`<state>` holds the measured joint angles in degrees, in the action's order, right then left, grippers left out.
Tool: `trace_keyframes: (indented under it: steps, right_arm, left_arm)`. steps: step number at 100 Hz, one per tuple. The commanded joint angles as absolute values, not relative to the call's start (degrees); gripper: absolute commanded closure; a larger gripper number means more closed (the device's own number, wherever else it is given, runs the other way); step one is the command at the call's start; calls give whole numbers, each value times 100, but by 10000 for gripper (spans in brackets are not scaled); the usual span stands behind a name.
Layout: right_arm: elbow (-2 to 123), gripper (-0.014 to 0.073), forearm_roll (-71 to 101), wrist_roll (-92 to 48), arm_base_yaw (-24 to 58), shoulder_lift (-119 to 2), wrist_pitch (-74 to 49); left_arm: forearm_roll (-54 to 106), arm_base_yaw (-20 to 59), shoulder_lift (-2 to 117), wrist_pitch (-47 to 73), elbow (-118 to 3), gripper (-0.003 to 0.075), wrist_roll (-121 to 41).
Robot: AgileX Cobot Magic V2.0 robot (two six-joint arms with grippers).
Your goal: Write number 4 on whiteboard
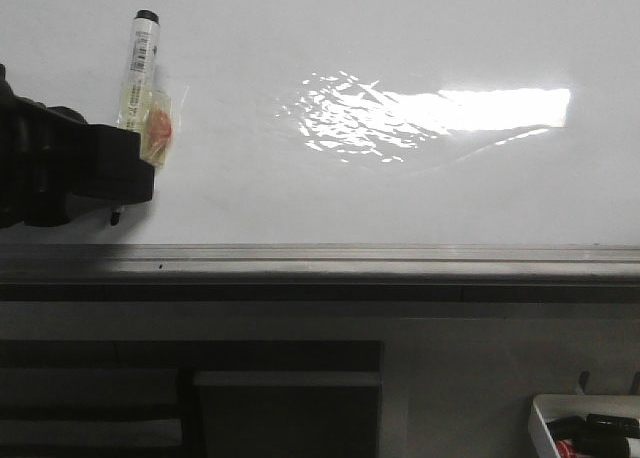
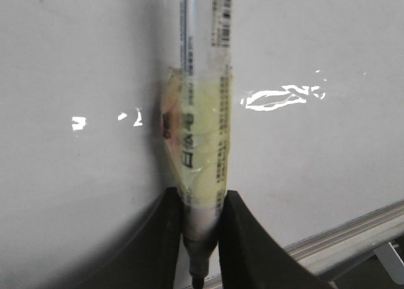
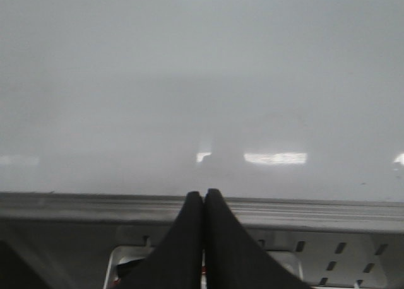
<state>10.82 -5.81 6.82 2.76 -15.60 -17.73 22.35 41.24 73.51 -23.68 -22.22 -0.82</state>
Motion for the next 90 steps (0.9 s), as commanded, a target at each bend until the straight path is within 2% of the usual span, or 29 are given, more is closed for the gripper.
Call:
trace_keyframes:
  steps: [1, 18, 30, 37, 54, 61, 70, 90]
  right_arm:
    - [1466, 654, -537, 670, 778, -1751, -1830]
    - [2130, 654, -183, 670, 1755, -2275, -2523]
    - [2602, 630, 178, 670, 2373, -2778, -2510]
    - [2855, 559, 187, 670, 2741, -3036, -2446]
    - [3361, 267, 187, 600, 3656, -3735, -2432]
    - [3539, 194, 187, 417, 4041, -4074, -2432]
    - [3760, 184, 187, 72, 4552, -4517, -2398]
    - [4091, 184, -107, -149, 5383, -5292, -1758]
  left_arm:
    - [2297, 4118, 7350, -2605, -2350, 741, -52]
    - [1954, 4118, 7287, -2553, -2350, 741, -52]
    - [613, 4118, 7101, -2499, -2350, 741, -52]
    - [-287, 4118, 6938, -2499, -2350, 741, -52]
    - [-2324, 4118, 6542, -2656, -2350, 741, -52]
    - [-3280, 4129, 6456, -2741, -2350, 741, -52]
    - [-3993, 4129, 6431, -2923, -2350, 741, -52]
    - [-4333, 4129, 6431, -3076, -2350, 741, -52]
